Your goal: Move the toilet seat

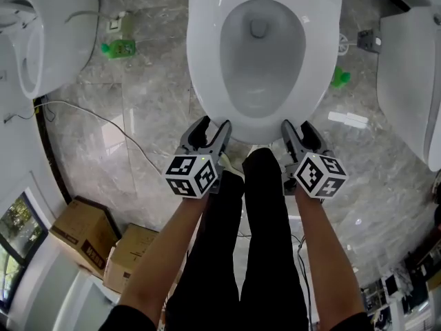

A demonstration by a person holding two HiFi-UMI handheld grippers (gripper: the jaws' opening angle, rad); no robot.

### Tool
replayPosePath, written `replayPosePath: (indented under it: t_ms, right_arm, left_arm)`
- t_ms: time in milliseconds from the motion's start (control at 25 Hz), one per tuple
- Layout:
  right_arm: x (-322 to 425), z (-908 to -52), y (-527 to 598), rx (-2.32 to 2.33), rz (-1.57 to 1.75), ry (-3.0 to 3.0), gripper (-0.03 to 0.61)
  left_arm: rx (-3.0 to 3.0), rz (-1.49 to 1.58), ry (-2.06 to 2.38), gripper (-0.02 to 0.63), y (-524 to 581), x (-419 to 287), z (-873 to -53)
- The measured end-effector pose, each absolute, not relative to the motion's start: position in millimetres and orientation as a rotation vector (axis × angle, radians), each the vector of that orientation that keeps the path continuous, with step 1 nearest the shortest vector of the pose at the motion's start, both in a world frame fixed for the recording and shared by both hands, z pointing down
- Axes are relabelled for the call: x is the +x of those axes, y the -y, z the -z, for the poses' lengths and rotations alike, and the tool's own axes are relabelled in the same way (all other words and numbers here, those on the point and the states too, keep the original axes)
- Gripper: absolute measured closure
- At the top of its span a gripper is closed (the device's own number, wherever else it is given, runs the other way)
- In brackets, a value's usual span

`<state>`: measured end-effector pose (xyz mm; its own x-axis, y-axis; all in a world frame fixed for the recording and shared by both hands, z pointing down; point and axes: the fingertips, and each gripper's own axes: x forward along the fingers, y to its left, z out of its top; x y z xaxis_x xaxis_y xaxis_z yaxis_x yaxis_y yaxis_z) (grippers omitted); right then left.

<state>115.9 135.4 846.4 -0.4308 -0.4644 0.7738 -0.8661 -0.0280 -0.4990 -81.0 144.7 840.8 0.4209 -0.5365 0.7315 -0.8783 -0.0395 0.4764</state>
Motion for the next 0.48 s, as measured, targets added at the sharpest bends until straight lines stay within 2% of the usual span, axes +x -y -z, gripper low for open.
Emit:
replayPosePath:
  t_ms: [200,480]
  right_arm:
    - [113.4,-848.8,-137.6,1.411,-1.629,1.841,0.325]
    - [113.6,-845.5,-138.9,1.464,-1.721,1.794,0.344]
  left_arm:
    - [1.711,-0.452,1.227,0.367,-143.7,-81.3,-838.9]
    - [1.677,-0.439,1.228,0.368,-142.4,-79.8,-836.2]
